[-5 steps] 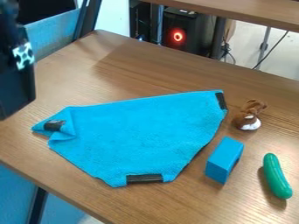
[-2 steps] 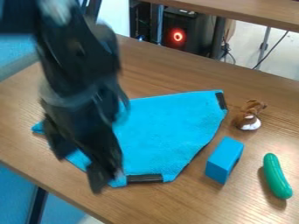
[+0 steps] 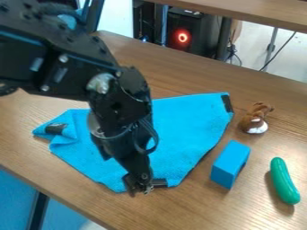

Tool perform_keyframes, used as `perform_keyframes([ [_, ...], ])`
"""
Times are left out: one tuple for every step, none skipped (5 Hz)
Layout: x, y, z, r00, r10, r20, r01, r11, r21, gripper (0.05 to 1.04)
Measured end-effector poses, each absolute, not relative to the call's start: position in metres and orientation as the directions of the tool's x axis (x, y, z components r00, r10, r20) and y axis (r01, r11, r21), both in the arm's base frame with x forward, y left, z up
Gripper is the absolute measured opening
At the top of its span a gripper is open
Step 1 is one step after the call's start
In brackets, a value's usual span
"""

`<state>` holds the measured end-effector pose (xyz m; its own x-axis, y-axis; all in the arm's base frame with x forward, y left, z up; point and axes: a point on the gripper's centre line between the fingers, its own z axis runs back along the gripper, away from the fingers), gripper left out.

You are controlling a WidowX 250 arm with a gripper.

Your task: Unfold the cloth from bottom right to top left

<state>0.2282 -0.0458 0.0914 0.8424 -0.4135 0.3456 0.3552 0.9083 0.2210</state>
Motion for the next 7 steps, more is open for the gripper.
perform_keyframes([
  [0.238,-0.042,0.078,0.807,-0.484,0.340,0.441,0.875,0.199,0.999],
  [0.243,-0.044,0.072,0.769,-0.541,0.341,0.515,0.840,0.172,0.999],
  [0.248,-0.043,0.069,0.753,-0.563,0.340,0.552,0.822,0.139,0.999],
  [0.252,-0.042,0.063,0.743,-0.577,0.340,0.564,0.813,0.147,0.999],
  [0.256,-0.040,0.053,0.758,-0.565,0.324,0.554,0.821,0.136,0.950],
  [0.261,-0.039,0.045,0.788,-0.536,0.303,0.526,0.842,0.121,0.696],
  [0.264,-0.038,0.043,0.793,-0.522,0.314,0.507,0.851,0.134,0.391],
])
